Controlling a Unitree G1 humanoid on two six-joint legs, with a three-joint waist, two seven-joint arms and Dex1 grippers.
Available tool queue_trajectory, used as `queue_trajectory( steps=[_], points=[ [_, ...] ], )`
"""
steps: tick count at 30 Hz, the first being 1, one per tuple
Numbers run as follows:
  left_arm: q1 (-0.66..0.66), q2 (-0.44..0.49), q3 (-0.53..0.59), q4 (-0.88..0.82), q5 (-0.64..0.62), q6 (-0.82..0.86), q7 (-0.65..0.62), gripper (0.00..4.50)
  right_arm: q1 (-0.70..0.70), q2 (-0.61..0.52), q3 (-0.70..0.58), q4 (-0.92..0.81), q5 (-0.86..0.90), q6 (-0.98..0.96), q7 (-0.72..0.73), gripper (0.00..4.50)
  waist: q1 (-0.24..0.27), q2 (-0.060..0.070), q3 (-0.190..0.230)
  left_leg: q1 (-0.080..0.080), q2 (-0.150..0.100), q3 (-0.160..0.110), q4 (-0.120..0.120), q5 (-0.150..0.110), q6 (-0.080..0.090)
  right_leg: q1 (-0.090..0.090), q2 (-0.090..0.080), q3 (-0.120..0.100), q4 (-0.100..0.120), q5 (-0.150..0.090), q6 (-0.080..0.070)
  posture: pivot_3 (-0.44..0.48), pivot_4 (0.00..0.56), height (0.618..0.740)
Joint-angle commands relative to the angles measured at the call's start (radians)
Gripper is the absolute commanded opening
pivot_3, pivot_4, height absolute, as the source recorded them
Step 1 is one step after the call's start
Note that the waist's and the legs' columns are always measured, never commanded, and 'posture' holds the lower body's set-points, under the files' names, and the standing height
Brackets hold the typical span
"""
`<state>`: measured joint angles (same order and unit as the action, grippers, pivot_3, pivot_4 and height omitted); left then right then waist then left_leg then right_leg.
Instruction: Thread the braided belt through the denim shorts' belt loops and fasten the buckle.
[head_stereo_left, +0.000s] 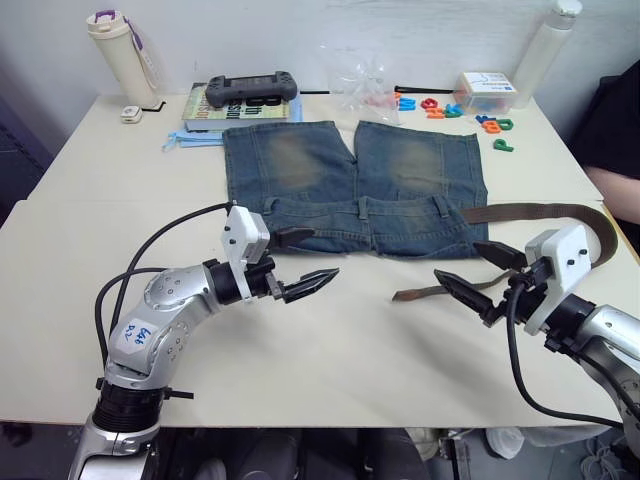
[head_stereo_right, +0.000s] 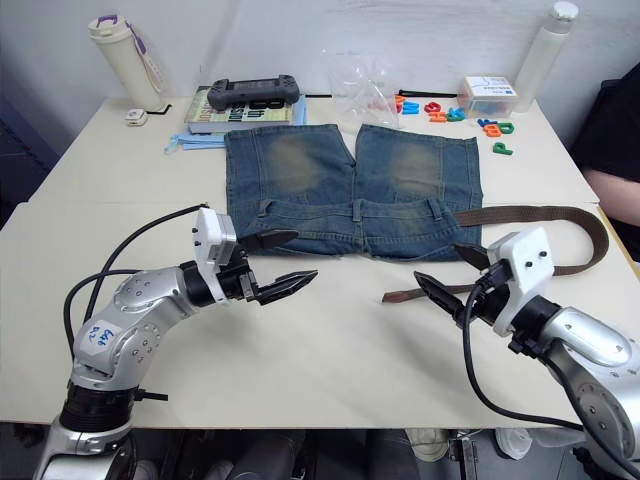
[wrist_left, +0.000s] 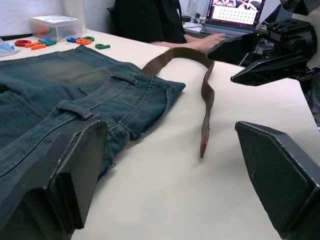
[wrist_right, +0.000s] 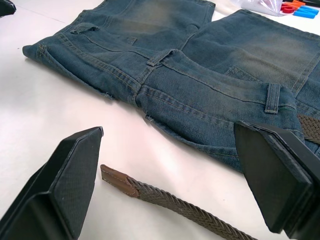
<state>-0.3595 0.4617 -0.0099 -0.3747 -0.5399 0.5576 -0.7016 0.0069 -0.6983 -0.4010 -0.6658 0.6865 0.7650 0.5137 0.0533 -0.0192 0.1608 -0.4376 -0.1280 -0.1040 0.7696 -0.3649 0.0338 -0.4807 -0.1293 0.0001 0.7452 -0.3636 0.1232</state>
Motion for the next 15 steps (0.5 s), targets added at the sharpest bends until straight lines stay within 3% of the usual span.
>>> queue_trajectory(
  steps=[1,15],
  points=[
    [-0.02,-0.005,0.006,-0.011,-0.011,-0.012,-0.004,4.5,-0.004,-0.01,-0.021,-0.027,0.008,-0.016,-0.003,4.46,0.0,0.0,0.0,0.0,0.0,0.0,0.0,0.0,0.0,0.0,0.0,0.0,0.0,0.0,0.0,0.0,0.15,0.659],
    [-0.029,-0.01,-0.007,0.001,-0.002,-0.022,-0.019,4.5,0.016,-0.012,-0.031,-0.036,0.012,-0.015,-0.009,4.46,0.0,0.0,0.0,0.0,0.0,0.0,0.0,0.0,0.0,0.0,0.0,0.0,0.0,0.0,0.0,0.0,0.15,0.659]
  ],
)
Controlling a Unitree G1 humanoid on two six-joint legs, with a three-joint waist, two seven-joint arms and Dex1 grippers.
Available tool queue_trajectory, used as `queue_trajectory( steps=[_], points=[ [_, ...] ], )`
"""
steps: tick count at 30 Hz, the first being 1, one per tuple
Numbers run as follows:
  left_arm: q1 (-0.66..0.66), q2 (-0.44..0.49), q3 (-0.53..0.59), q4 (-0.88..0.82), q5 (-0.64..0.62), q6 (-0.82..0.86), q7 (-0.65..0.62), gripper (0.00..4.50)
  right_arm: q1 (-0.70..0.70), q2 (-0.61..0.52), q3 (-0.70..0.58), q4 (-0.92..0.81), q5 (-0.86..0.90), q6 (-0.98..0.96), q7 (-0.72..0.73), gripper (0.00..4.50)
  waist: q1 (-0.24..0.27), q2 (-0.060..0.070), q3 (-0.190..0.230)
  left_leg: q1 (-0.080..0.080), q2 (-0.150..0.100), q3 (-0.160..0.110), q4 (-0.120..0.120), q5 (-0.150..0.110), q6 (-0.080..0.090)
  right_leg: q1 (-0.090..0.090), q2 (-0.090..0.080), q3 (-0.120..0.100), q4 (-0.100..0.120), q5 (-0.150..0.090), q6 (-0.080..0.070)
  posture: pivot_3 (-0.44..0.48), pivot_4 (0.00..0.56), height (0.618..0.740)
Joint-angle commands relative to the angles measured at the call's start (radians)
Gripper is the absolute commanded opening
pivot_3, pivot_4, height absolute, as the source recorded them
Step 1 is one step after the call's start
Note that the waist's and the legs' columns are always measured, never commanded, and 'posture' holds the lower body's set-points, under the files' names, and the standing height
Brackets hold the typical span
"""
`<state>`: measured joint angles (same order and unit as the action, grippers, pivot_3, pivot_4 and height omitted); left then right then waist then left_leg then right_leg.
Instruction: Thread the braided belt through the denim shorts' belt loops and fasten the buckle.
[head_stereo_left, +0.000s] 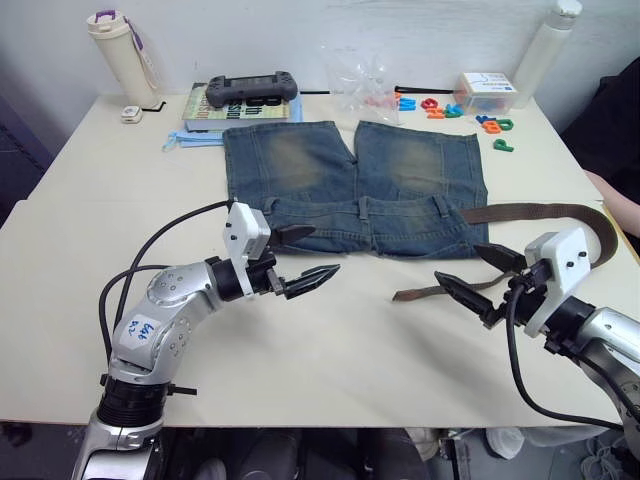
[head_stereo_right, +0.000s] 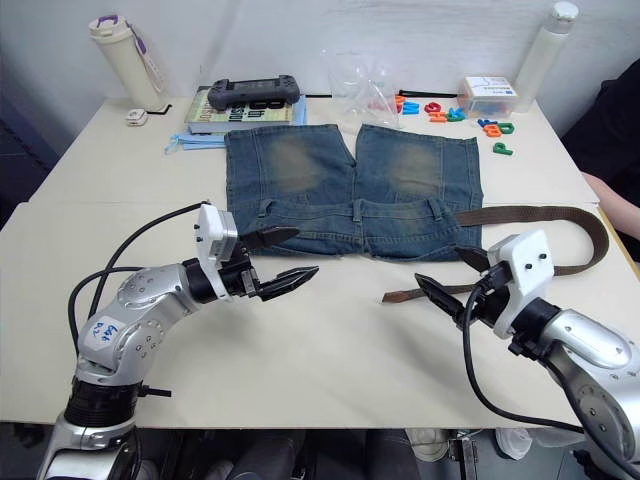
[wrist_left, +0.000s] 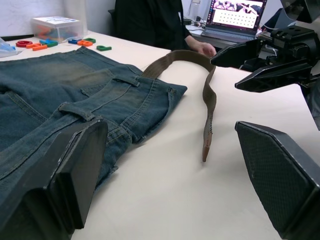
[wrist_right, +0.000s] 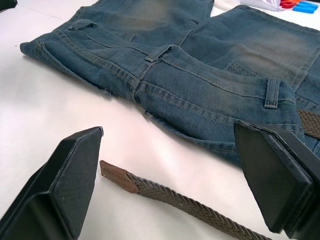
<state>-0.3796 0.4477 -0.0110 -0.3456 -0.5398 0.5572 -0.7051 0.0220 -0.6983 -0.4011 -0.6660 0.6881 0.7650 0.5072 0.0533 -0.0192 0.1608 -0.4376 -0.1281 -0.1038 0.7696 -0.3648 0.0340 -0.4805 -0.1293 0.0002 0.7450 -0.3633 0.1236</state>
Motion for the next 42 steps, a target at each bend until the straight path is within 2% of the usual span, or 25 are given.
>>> queue_trajectory(
  steps=[1,5,8,11,15,18,26,36,39,42],
  points=[
    [-0.008,0.005,-0.009,-0.029,0.0,-0.023,-0.019,4.5,0.001,-0.012,-0.031,-0.035,0.011,-0.015,-0.003,4.46,0.0,0.0,0.0,0.0,0.0,0.0,0.0,0.0,0.0,0.0,0.0,0.0,0.0,0.0,0.0,0.0,0.15,0.659],
    [0.014,0.006,-0.059,-0.051,0.038,-0.046,-0.028,4.5,0.006,-0.013,-0.036,-0.036,0.011,-0.013,-0.004,4.46,0.0,0.0,0.0,0.0,0.0,0.0,0.0,0.0,0.0,0.0,0.0,0.0,0.0,0.0,0.0,0.0,0.15,0.659],
    [0.032,0.006,-0.177,-0.034,0.171,-0.14,-0.027,4.5,0.006,-0.013,-0.039,-0.036,0.013,-0.012,-0.005,4.46,0.0,0.0,0.0,0.0,0.0,0.0,0.0,0.0,0.0,0.0,0.0,0.0,0.0,0.0,0.0,0.0,0.15,0.659],
    [0.008,-0.07,-0.293,0.081,0.295,-0.214,0.03,4.5,0.006,-0.01,-0.035,-0.035,0.01,-0.013,-0.011,4.46,0.001,0.0,0.0,0.0,0.0,0.0,0.0,0.0,0.0,0.001,0.0,0.0,-0.001,0.001,0.0,0.0,0.15,0.659],
    [-0.075,-0.196,-0.362,0.227,0.35,-0.282,0.034,4.5,0.014,-0.001,-0.046,-0.049,0.021,-0.006,-0.028,4.46,0.011,0.0,0.0,-0.001,0.0,0.0,0.0,0.002,0.002,0.001,0.0,0.0,-0.005,0.005,0.002,0.0,0.15,0.659],
    [-0.148,-0.267,-0.37,0.376,0.359,-0.313,0.011,4.5,0.042,0.002,-0.076,-0.08,0.045,0.003,-0.043,4.46,0.017,0.0,0.0,-0.002,-0.001,0.001,0.0,0.003,0.003,0.002,0.0,0.0,-0.008,0.009,0.003,0.0,0.15,0.659],
    [-0.257,-0.366,-0.385,0.659,0.384,-0.36,-0.069,4.5,0.137,0.023,-0.151,-0.166,0.103,0.016,-0.103,4.46,0.02,0.0,0.0,-0.002,-0.001,0.002,-0.001,0.004,0.004,0.002,0.0,0.001,-0.009,0.009,0.004,0.0,0.15,0.659],
    [-0.306,-0.452,-0.39,0.82,0.457,-0.428,-0.076,4.5,0.204,0.032,-0.167,-0.206,0.131,0.003,-0.157,4.46,0.024,0.0,0.0,-0.002,-0.001,0.003,-0.001,0.004,0.005,0.002,0.0,0.002,-0.011,0.011,0.006,0.0,0.15,0.659],
    [-0.31,-0.465,-0.376,0.828,0.447,-0.424,-0.087,3.83,0.208,0.03,-0.165,-0.203,0.132,-0.002,-0.162,4.5,0.025,0.0,0.0,-0.002,-0.001,0.003,-0.001,0.005,0.005,0.003,0.0,0.002,-0.011,0.011,0.006,0.0,0.15,0.659],
    [-0.311,-0.466,-0.372,0.831,0.449,-0.427,-0.097,2.58,0.211,0.029,-0.163,-0.199,0.129,-0.006,-0.163,4.5,0.025,0.0,0.0,-0.002,-0.001,0.003,-0.001,0.005,0.005,0.003,0.0,0.002,-0.011,0.012,0.006,0.0,0.15,0.659]
  ],
)
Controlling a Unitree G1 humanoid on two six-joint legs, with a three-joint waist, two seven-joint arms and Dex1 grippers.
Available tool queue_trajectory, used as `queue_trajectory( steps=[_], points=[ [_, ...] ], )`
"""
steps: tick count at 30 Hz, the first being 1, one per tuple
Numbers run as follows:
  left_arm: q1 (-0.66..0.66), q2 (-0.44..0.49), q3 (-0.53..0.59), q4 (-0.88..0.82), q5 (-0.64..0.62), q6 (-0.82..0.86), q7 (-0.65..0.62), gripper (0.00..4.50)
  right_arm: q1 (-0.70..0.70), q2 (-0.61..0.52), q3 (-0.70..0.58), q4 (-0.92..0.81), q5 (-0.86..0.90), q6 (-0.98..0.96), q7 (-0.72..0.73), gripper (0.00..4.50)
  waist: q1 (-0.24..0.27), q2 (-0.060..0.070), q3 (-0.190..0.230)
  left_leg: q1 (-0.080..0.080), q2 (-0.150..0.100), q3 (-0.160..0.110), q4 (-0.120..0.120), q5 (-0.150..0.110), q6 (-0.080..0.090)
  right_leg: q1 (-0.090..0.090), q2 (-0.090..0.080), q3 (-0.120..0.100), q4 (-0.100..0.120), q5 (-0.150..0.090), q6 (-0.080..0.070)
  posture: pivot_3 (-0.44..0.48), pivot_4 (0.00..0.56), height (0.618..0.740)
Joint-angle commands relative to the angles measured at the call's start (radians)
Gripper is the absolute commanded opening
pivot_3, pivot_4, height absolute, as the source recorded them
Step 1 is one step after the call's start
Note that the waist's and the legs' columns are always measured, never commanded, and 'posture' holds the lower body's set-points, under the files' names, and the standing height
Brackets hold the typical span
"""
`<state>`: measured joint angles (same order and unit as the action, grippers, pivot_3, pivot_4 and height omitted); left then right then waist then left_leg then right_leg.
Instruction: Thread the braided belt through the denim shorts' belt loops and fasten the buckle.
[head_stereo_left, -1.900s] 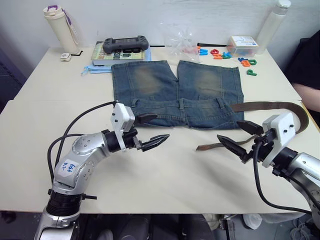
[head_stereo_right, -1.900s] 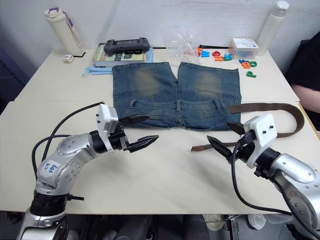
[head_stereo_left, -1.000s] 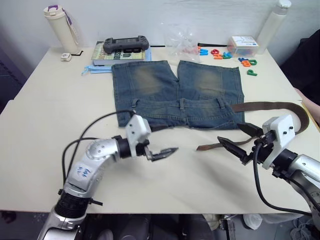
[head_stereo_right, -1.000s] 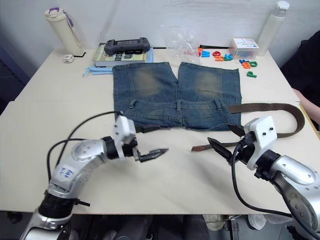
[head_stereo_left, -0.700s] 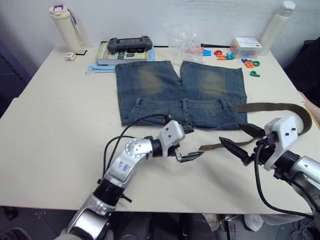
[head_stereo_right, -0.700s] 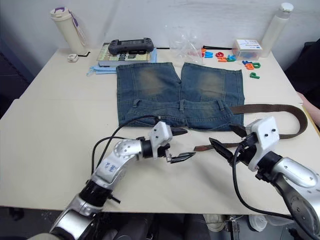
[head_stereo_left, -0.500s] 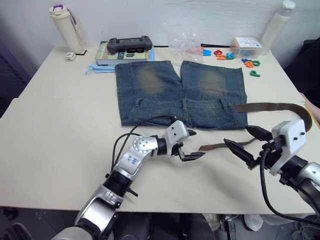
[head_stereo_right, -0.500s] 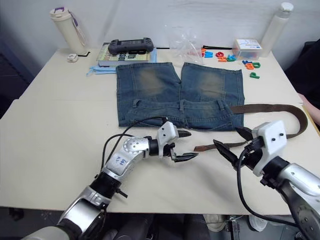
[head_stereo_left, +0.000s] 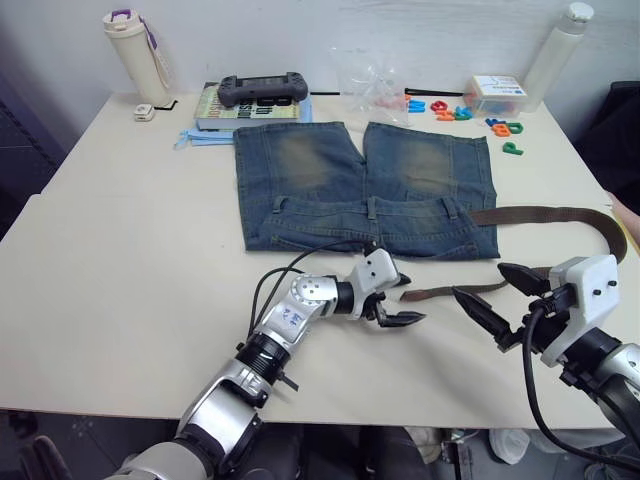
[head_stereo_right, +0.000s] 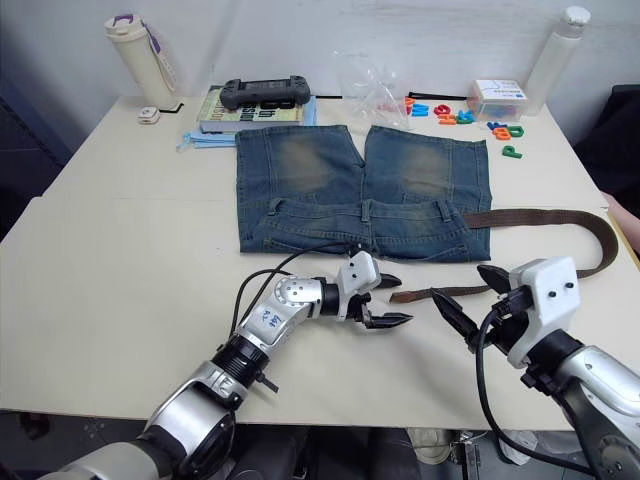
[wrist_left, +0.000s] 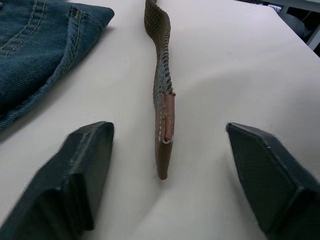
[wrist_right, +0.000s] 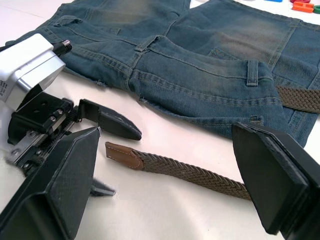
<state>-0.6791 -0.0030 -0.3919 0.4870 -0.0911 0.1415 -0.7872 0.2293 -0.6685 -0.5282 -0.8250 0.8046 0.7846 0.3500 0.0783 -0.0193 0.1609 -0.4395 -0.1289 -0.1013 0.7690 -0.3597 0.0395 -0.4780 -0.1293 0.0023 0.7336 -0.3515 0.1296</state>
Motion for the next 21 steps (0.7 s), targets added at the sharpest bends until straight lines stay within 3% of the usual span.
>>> queue_trajectory(
  steps=[1,6,10,14,17,21],
  points=[
    [-0.01,-0.016,0.009,-0.003,0.001,-0.011,-0.018,2.13,0.004,-0.001,-0.035,-0.039,0.012,-0.026,-0.006,4.5,0.0,0.0,0.0,0.0,0.0,0.0,0.0,0.0,0.0,0.0,0.0,0.0,0.0,0.0,0.0,0.0,0.15,0.659],
    [-0.004,-0.017,0.012,-0.008,0.005,-0.009,-0.022,0.07,0.006,0.0,-0.028,-0.042,0.007,-0.028,-0.011,4.5,0.0,0.0,0.0,0.0,0.0,0.0,0.0,0.0,0.0,0.0,0.0,0.0,0.0,0.0,0.0,0.0,0.15,0.659],
    [0.01,-0.01,0.044,-0.055,-0.03,0.024,-0.025,0.07,0.013,0.005,-0.026,-0.049,0.005,-0.024,-0.023,4.5,0.0,0.0,0.0,0.0,0.0,0.0,0.0,0.0,0.0,0.0,0.0,0.0,0.0,0.0,0.0,0.0,0.15,0.659],
    [0.037,-0.028,0.174,-0.209,-0.213,0.263,-0.015,0.07,0.038,0.034,-0.046,-0.074,0.064,-0.007,-0.064,4.5,-0.001,0.0,0.0,0.0,0.0,0.0,0.0,0.0,0.0,-0.001,0.0,0.0,0.0,0.0,0.0,0.0,0.15,0.659],
    [0.055,-0.032,0.257,-0.318,-0.333,0.427,0.01,0.07,0.072,0.06,-0.066,-0.098,0.166,-0.003,-0.092,4.5,-0.001,0.0,0.0,-0.001,0.0,0.0,0.0,0.0,0.0,-0.001,0.0,0.0,0.0,0.0,0.0,0.0,0.15,0.659],
    [0.093,-0.006,0.327,-0.471,-0.492,0.632,0.014,0.07,0.064,0.169,0.017,-0.093,0.45,-0.045,-0.268,4.5,-0.007,0.0,0.0,0.0,0.0,0.0,0.0,0.0,0.0,0.0,0.0,0.001,0.0,0.0,0.0,0.0,0.15,0.659]
  ],
)
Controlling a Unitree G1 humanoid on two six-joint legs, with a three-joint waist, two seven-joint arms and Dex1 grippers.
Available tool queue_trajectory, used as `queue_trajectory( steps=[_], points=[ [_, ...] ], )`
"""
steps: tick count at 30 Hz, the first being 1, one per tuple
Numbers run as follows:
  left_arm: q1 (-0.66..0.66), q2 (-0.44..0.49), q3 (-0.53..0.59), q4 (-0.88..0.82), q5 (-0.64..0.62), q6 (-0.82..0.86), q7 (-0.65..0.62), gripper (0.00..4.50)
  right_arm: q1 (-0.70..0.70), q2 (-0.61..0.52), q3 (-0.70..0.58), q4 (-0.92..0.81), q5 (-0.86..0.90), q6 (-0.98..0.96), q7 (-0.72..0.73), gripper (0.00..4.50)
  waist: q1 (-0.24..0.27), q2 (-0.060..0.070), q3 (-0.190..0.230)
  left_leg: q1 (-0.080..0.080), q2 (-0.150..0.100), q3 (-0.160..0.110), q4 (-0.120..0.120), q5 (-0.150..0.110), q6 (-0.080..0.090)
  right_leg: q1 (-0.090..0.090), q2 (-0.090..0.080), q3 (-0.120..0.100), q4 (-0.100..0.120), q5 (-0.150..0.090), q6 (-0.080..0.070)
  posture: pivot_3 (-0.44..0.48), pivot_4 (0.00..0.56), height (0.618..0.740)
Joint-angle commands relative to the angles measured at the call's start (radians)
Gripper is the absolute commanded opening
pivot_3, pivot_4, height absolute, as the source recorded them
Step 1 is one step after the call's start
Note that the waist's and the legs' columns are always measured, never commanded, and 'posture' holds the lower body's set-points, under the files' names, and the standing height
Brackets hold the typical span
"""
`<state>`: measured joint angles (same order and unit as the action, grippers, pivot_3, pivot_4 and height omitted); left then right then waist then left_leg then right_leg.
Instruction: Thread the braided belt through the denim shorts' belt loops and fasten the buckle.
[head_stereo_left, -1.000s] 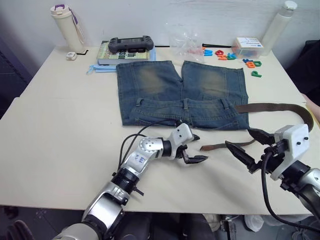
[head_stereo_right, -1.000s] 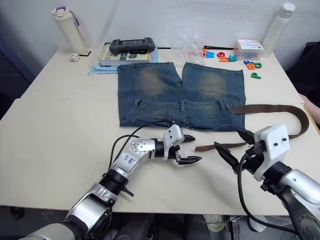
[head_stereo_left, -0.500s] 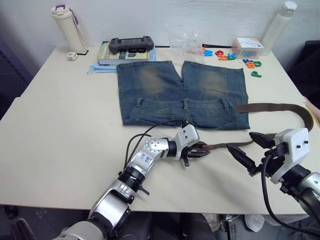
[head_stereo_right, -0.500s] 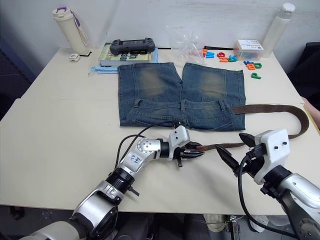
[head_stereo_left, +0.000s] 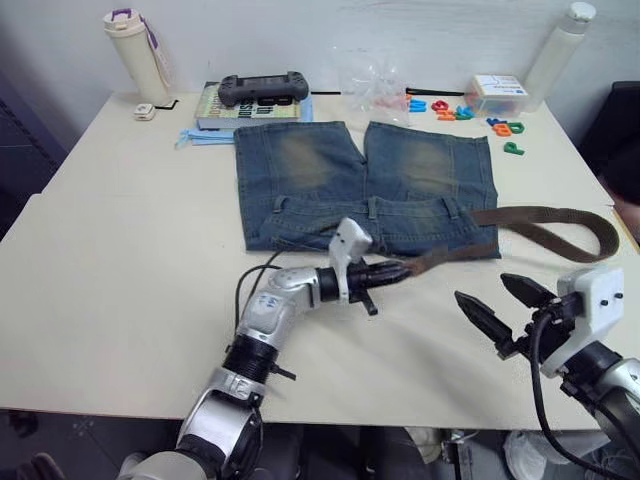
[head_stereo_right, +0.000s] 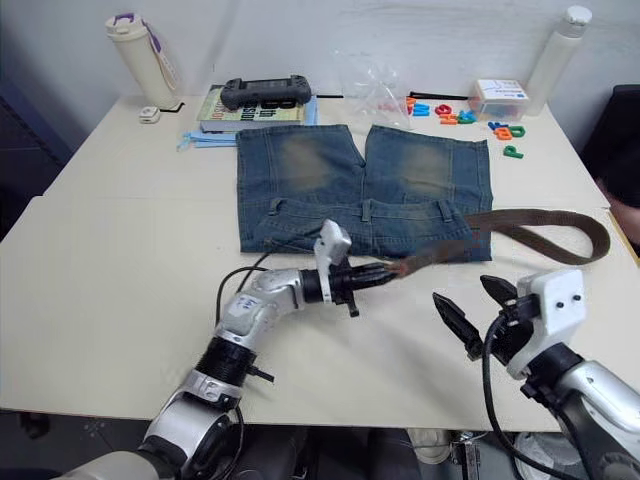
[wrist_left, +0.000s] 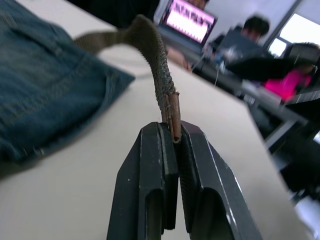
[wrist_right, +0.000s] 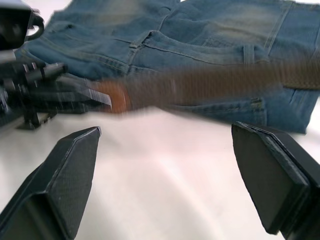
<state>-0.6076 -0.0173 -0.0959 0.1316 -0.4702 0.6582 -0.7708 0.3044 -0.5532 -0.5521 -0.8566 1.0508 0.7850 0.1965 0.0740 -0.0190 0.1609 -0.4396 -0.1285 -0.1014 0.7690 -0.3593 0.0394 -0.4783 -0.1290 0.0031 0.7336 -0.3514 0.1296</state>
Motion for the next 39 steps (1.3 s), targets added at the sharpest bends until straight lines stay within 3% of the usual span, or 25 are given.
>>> queue_trajectory(
  steps=[1,7,12,30,39],
  points=[
    [0.03,0.019,0.033,-0.138,-0.129,0.135,-0.007,0.07,-0.028,0.085,0.081,-0.049,0.284,-0.063,-0.159,4.5,-0.005,0.0,0.0,0.0,0.0,0.0,0.0,0.0,0.0,0.0,0.0,0.0,0.0,0.0,0.0,0.0,0.15,0.659],
    [0.057,0.064,0.021,-0.208,-0.182,0.202,-0.019,0.07,-0.154,0.152,0.206,0.049,0.592,-0.175,-0.344,4.5,-0.022,0.0,0.0,0.001,0.0,0.0,0.001,0.003,-0.001,0.0,0.0,0.001,0.002,0.003,-0.002,0.0,0.15,0.659],
    [0.057,0.074,0.025,-0.223,-0.203,0.218,-0.012,0.07,-0.216,0.138,0.202,0.125,0.7,-0.237,-0.367,4.5,-0.023,0.001,0.0,0.001,0.0,0.0,0.0,0.005,-0.001,0.0,0.0,0.001,0.002,0.005,-0.002,0.0,0.15,0.659],
    [0.024,0.039,0.129,-0.224,-0.302,0.244,0.082,0.07,-0.178,0.113,0.238,0.187,0.736,-0.251,-0.321,4.5,-0.023,0.001,0.0,0.0,0.0,0.001,0.0,0.005,-0.001,0.0,0.0,0.001,0.001,0.005,-0.002,0.0,0.15,0.659],
    [0.053,0.069,0.067,-0.273,-0.317,0.264,0.043,0.07,-0.262,0.143,0.296,0.211,0.729,-0.266,-0.318,4.5,-0.024,0.001,0.0,0.0,0.0,0.0,0.0,0.005,-0.001,0.0,0.0,0.001,0.001,0.005,-0.002,0.0,0.15,0.659]
  ],
)
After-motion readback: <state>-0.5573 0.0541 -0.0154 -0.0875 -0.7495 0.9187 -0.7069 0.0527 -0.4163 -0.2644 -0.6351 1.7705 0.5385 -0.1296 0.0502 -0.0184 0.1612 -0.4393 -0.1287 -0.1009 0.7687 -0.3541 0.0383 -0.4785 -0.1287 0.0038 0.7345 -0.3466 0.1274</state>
